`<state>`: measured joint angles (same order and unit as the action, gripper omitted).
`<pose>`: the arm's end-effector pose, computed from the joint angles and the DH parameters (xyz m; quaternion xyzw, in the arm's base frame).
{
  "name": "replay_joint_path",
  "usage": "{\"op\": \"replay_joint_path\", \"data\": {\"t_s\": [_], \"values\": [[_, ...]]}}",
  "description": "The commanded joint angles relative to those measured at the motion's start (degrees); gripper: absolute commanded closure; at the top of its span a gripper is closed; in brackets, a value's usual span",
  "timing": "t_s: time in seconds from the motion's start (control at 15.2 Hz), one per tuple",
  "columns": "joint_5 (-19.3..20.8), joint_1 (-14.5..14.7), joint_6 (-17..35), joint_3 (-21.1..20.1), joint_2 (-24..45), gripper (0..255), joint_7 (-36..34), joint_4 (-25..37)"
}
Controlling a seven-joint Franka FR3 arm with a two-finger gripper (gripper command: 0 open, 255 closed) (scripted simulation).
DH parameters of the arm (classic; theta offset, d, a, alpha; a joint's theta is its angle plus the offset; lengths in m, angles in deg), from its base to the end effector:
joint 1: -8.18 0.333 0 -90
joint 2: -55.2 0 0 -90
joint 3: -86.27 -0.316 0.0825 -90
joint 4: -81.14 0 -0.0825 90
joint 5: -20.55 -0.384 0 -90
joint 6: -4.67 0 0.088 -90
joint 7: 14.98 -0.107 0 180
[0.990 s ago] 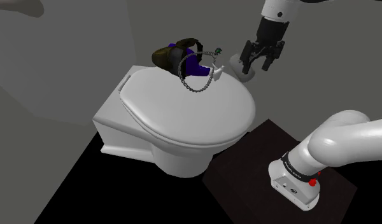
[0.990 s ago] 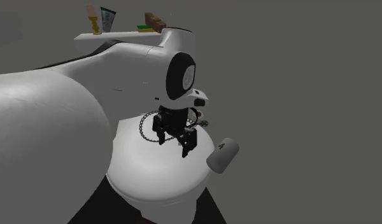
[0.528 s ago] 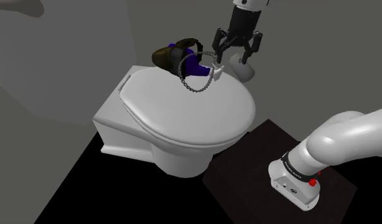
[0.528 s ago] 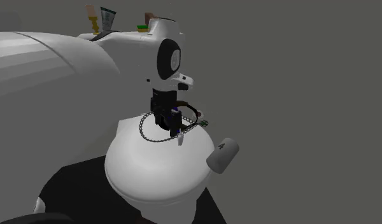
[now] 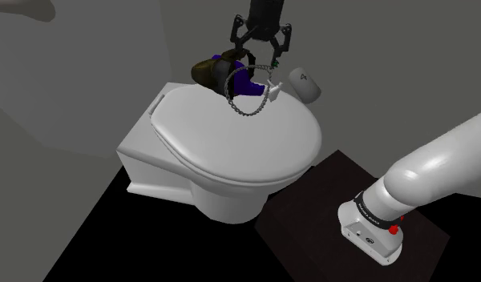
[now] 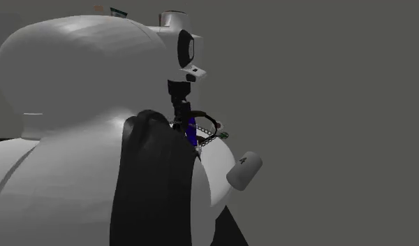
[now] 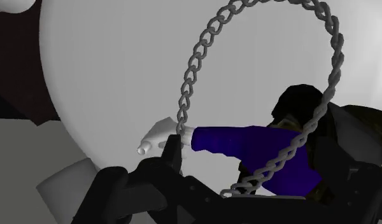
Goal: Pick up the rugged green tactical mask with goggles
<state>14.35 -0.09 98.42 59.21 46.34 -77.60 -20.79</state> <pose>0.4785 0.1918 0.6044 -0.9252 0.3789 0.0140 0.0129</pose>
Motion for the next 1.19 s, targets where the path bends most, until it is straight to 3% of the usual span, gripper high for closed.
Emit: {"op": "replay_joint_path", "data": {"t_s": [0.0,0.4,0.99,1.06,1.12], "values": [[2.65,-0.21,-0.6,-1.51,4.94,0,-6.41,5.49],[12.18,3.12,-5.7,-3.12,20.84,0,-22.58,25.08],[11.17,2.26,0.93,-2.73,18.92,0,-22.12,16.79],[11.2,2.26,0.9,-2.71,19.0,255,-22.09,16.9],[11.26,2.29,0.84,-2.71,19.11,255,-22.11,17.05]]}}
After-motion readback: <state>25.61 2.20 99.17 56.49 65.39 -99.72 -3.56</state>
